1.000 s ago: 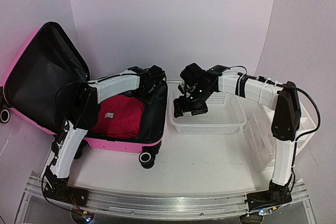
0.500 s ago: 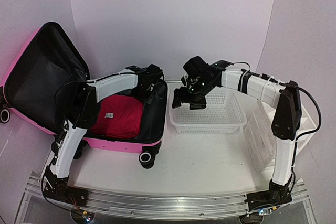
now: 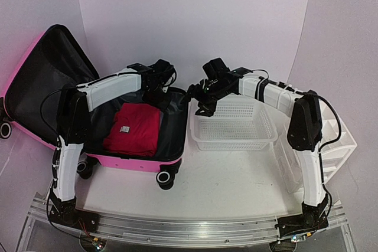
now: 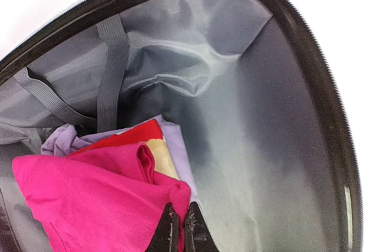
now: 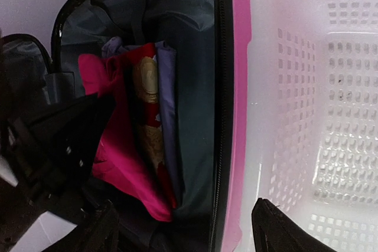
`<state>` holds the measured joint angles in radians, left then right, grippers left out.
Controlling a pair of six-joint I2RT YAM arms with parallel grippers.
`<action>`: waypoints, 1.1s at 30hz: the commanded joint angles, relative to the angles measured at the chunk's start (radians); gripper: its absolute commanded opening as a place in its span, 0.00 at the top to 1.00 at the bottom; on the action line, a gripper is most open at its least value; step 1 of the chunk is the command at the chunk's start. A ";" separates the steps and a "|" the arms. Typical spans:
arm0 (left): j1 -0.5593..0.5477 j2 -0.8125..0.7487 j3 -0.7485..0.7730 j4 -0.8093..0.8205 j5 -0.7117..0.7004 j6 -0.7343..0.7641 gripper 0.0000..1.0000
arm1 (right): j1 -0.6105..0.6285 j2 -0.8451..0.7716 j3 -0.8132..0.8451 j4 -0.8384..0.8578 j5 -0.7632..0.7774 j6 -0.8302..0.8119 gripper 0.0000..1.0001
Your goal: Open, take out, and arrange the luggage
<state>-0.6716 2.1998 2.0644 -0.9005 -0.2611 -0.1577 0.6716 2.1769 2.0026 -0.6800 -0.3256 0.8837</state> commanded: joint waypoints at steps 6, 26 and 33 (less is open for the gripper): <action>-0.003 -0.154 -0.084 0.099 0.140 -0.026 1.00 | -0.021 0.087 0.146 0.107 -0.041 0.180 0.22; -0.008 -0.290 -0.253 0.178 0.286 -0.018 1.00 | 0.034 0.395 0.495 0.145 -0.152 0.296 0.21; -0.016 -0.324 -0.309 0.207 0.317 0.007 1.00 | 0.060 0.461 0.552 0.166 -0.168 0.359 0.20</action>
<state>-0.6762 1.9537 1.7695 -0.7586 0.0158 -0.1757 0.7181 2.6148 2.4969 -0.5640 -0.4686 1.1881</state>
